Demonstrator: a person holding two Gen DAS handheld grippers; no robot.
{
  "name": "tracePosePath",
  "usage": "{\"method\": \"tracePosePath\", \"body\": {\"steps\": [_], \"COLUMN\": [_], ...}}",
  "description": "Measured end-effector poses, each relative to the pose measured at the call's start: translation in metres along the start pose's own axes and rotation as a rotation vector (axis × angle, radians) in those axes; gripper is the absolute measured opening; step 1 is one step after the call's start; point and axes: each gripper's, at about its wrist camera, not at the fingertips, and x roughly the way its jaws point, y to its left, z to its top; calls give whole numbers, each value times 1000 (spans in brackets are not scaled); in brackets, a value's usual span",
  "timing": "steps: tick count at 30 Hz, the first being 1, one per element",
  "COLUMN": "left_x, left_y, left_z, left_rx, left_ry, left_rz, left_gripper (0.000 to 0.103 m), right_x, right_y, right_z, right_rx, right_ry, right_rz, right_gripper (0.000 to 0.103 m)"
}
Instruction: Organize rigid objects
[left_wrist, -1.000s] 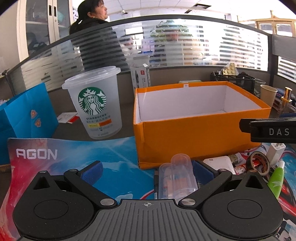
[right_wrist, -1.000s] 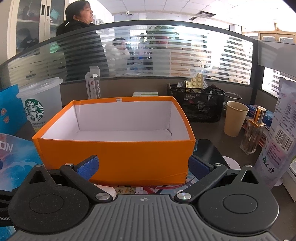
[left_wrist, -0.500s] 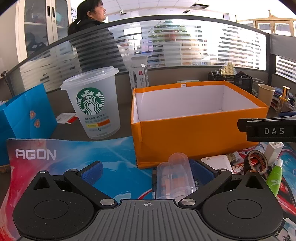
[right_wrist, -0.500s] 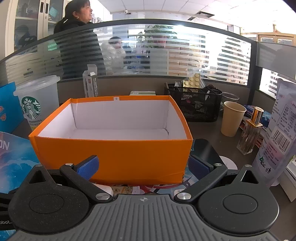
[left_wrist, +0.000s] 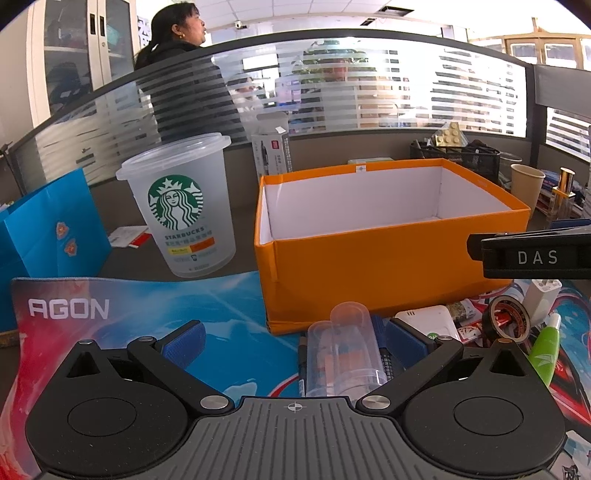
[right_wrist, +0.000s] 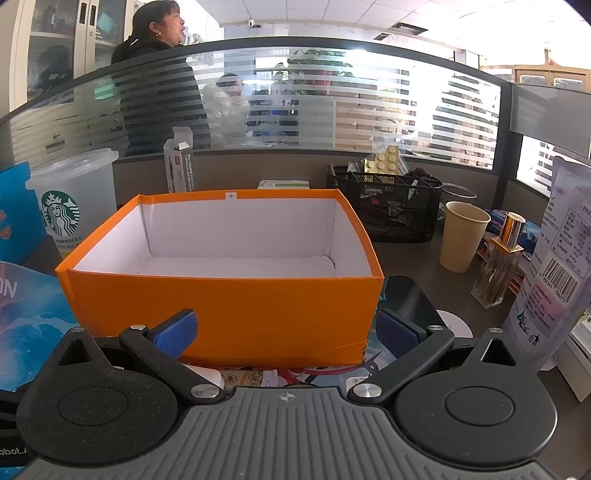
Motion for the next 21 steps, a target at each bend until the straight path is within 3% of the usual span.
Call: {"method": "tracePosePath", "body": {"steps": [13, 21], "left_x": [0, 4], "left_y": [5, 34], "left_z": [-3, -7], "left_rx": [-3, -82], "left_ry": [5, 18], "left_rz": [-3, 45], "left_gripper": [103, 103], "right_x": [1, 4], "right_y": [1, 7], "right_z": [-1, -4], "right_rx": [-7, -12], "right_ry": [1, 10], "right_rz": [5, 29], "right_gripper": [103, 103]}}
